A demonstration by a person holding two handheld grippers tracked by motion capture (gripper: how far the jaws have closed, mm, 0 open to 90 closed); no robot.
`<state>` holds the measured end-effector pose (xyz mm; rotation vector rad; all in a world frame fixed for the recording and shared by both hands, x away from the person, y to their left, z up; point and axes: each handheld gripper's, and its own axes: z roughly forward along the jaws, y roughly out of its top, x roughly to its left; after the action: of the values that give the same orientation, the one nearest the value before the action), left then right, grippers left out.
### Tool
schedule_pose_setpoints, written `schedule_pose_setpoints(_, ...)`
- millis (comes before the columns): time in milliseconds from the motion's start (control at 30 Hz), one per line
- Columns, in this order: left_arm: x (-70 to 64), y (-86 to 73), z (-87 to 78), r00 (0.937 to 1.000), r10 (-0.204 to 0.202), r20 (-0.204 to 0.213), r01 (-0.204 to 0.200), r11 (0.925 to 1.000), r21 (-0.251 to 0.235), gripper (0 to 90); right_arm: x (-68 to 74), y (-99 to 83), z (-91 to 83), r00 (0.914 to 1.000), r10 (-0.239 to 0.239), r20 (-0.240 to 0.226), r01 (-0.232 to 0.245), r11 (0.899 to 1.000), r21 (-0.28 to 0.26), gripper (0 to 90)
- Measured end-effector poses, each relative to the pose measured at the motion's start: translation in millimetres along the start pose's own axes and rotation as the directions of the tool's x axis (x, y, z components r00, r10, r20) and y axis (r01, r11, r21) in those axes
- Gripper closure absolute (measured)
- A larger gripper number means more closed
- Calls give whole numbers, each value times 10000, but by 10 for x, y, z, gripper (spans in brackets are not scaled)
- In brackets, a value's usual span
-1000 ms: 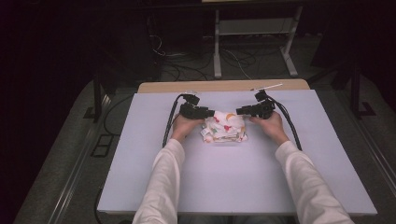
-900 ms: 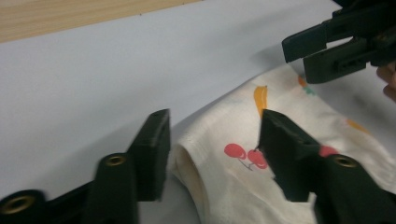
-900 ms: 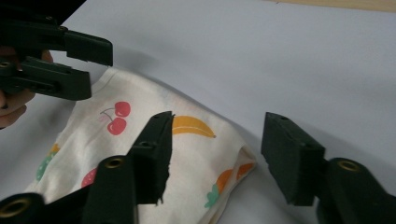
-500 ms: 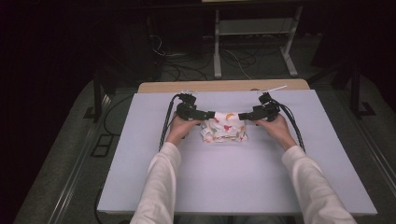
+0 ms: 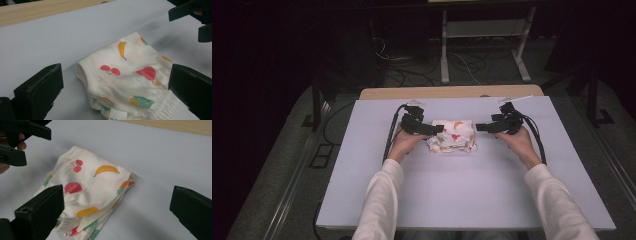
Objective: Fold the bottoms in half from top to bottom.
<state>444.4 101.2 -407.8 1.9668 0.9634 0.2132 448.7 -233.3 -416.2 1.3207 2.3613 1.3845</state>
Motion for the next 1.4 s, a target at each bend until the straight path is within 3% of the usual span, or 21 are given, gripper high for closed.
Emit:
schedule_pose_setpoints(300, -53, -103, -151, 9998, 126, -132, -126, 9999, 12, 0, 55, -91, -173, 9999, -125, -107, 122, 9997, -223, 0)
schedule_pose_setpoints(733, -108, -231, -453, 9994, 248, -237, -258, 9987, -441, 0, 176, -221, -382, 9992, -404, -2, 403, 9983, -412, 0)
schedule_pose_setpoints(1400, -233, -525, -825, 9982, 546, -267, -569, 9941, -925, 0, 315, -590, -682, 9995, -266, 162, 277, 9974, -667, 0)
